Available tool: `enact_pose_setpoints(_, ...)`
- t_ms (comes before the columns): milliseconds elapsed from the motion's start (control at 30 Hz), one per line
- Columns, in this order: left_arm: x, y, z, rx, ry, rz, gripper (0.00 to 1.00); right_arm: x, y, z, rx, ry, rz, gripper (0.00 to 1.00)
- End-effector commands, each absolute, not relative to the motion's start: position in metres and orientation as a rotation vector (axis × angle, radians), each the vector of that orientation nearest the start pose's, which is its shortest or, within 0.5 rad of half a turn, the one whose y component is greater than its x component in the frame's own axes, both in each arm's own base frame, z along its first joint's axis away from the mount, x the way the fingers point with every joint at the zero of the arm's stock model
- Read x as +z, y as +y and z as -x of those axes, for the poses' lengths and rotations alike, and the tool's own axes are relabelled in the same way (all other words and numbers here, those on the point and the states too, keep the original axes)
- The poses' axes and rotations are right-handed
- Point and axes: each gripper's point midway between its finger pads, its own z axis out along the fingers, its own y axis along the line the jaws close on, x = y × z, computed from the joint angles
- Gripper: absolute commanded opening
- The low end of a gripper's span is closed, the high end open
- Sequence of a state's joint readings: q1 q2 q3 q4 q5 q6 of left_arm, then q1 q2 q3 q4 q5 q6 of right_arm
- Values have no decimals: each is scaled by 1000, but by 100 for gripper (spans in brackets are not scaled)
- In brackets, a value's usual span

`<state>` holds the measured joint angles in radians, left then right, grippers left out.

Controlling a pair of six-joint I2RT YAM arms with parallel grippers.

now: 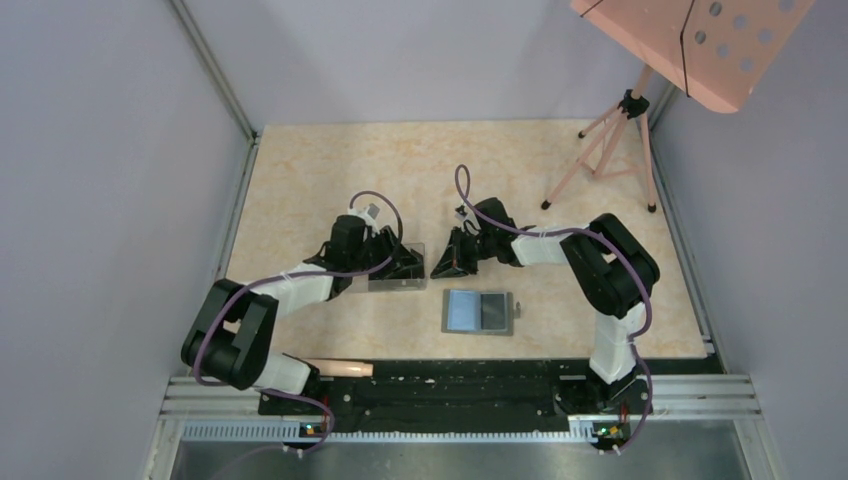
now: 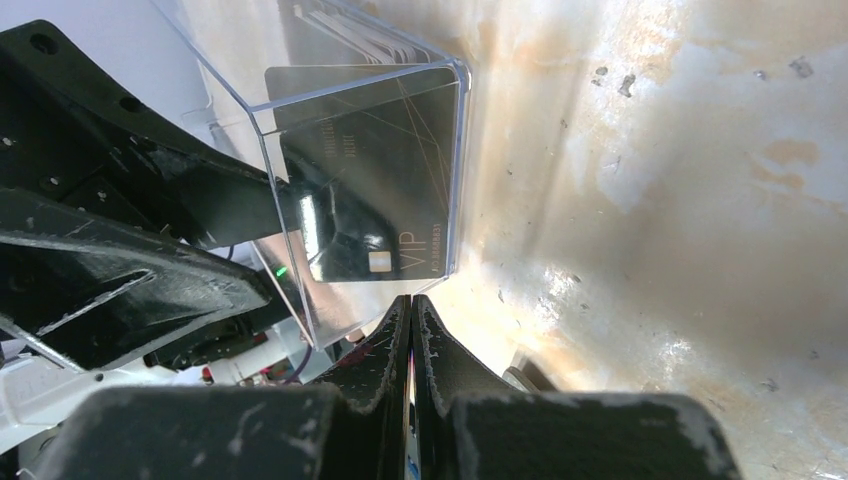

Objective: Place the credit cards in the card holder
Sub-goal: Pick up the credit card from the storage box.

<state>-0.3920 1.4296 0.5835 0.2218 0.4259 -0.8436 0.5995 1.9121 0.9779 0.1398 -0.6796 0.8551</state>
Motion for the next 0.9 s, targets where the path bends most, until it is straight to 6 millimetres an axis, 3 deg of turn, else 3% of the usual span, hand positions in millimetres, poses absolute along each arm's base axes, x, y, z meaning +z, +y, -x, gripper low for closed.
enact_pose_setpoints(0,82,-226,-296,-1075,2369,269,42,66,355,-274,1451,2592,119,0)
enact_pose_setpoints(233,66,-228,-300,-1019,2478,242,33,73,353,-276,1427,2587,131,0)
enact_pose_setpoints(400,67,-231,-304,-996,2501,213,4,88,345,-283,1364,2560,140,6)
enact_pose_setpoints(467,70,-228,-303,-959,2525,215,0,97,340,-287,1331,2538,147,11)
enact_pose_setpoints(667,115,-223,-307,-936,2446,165,0,131,319,-294,1277,2471,131,23)
enact_pose_setpoints(867,172,-226,-299,-1018,2309,87,0,161,291,-286,1252,2384,126,51)
